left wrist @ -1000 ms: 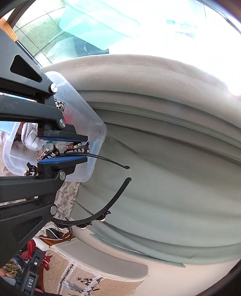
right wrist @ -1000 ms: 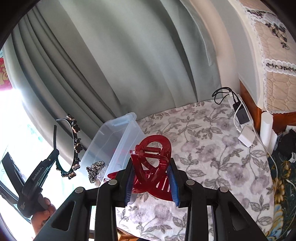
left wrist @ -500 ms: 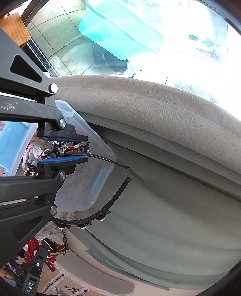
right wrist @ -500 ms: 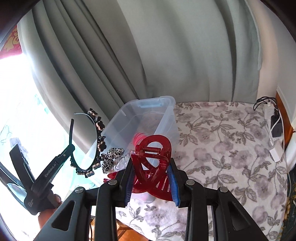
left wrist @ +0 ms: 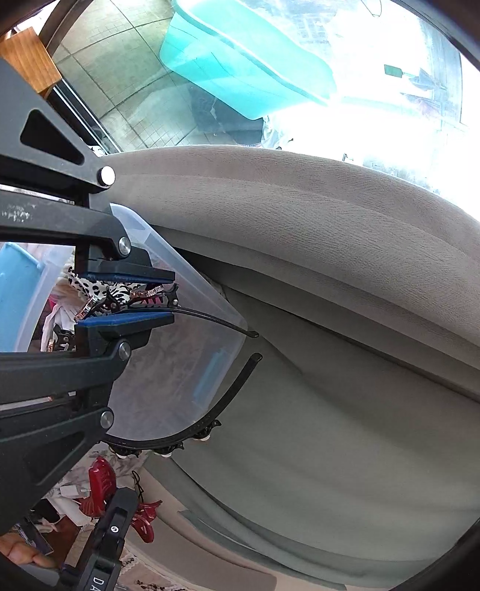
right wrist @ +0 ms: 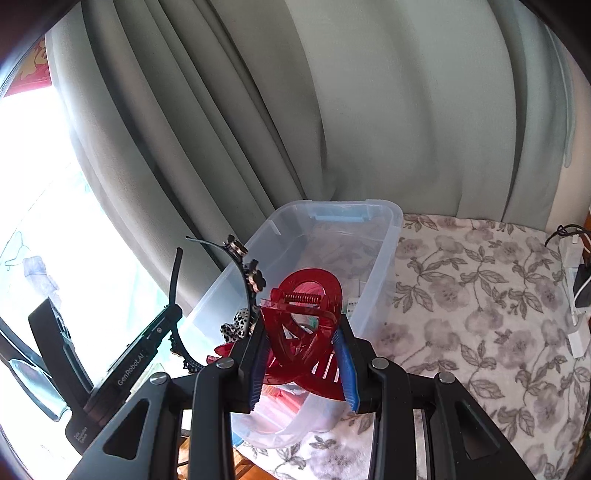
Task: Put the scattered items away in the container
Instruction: 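Lift and carry the headband and claw clip over the clear box with both tools, then open both tools to drop the headband and claw clip into the box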
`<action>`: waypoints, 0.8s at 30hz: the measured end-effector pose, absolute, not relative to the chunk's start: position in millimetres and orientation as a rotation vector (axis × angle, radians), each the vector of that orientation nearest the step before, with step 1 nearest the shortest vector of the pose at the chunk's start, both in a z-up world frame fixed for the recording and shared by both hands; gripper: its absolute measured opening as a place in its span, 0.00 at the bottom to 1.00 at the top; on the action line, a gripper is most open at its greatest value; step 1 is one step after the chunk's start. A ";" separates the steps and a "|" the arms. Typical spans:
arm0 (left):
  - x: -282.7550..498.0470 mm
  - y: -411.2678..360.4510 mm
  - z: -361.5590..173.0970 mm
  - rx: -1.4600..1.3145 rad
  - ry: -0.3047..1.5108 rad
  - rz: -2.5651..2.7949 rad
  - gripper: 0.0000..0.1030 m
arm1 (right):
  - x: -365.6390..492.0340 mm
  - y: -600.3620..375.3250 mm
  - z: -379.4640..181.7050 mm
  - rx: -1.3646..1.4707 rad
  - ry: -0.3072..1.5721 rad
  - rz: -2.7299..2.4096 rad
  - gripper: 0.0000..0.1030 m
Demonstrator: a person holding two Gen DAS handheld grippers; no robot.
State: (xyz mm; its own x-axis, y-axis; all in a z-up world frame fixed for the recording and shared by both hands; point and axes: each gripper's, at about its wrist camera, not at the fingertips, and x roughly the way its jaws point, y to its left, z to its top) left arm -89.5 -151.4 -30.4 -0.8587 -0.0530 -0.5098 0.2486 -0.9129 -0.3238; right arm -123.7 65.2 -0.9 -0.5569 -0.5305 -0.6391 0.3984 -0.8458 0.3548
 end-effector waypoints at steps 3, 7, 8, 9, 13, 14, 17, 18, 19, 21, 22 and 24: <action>-98.9 -150.7 -34.0 0.782 0.572 -2.825 0.14 | -133.8 59.0 0.9 1.042 -0.227 -2.367 0.35; -110.7 -148.6 -38.1 0.809 0.558 -2.828 0.14 | -148.1 50.7 1.5 1.029 -0.222 -2.358 0.35; -113.8 -147.9 -39.3 0.819 0.552 -2.828 0.14 | -151.5 48.8 1.0 1.028 -0.223 -2.356 0.35; -116.6 -147.1 -40.7 0.827 0.546 -2.828 0.14 | -154.8 46.8 0.4 1.027 -0.223 -2.354 0.35; -126.4 -144.7 -46.7 0.855 0.528 -2.820 0.14 | -168.9 40.0 -6.1 1.039 -0.224 -2.342 0.35; -128.6 -144.4 -48.3 0.860 0.525 -2.817 0.14 | -172.5 38.5 -8.1 1.045 -0.221 -2.341 0.35; -135.2 -144.2 -52.7 0.878 0.516 -2.806 0.14 | -183.2 35.5 -14.5 1.065 -0.219 -2.338 0.35; -137.1 -144.2 -53.7 0.881 0.514 -2.803 0.14 | -186.4 35.2 -17.0 1.073 -0.223 -2.335 0.35; -138.9 -144.2 -54.8 0.883 0.513 -2.802 0.14 | -189.2 35.3 -20.1 1.078 -0.227 -2.333 0.35; -142.7 -144.5 -57.8 0.897 0.522 -2.795 0.15 | -195.0 35.8 -24.4 1.087 -0.233 -2.329 0.35; -144.4 -144.4 -59.5 0.906 0.529 -2.794 0.15 | -197.8 35.9 -26.2 1.090 -0.233 -2.328 0.35; -147.7 -144.2 -62.8 0.923 0.542 -2.793 0.15 | -202.9 36.4 -29.9 1.094 -0.233 -2.329 0.35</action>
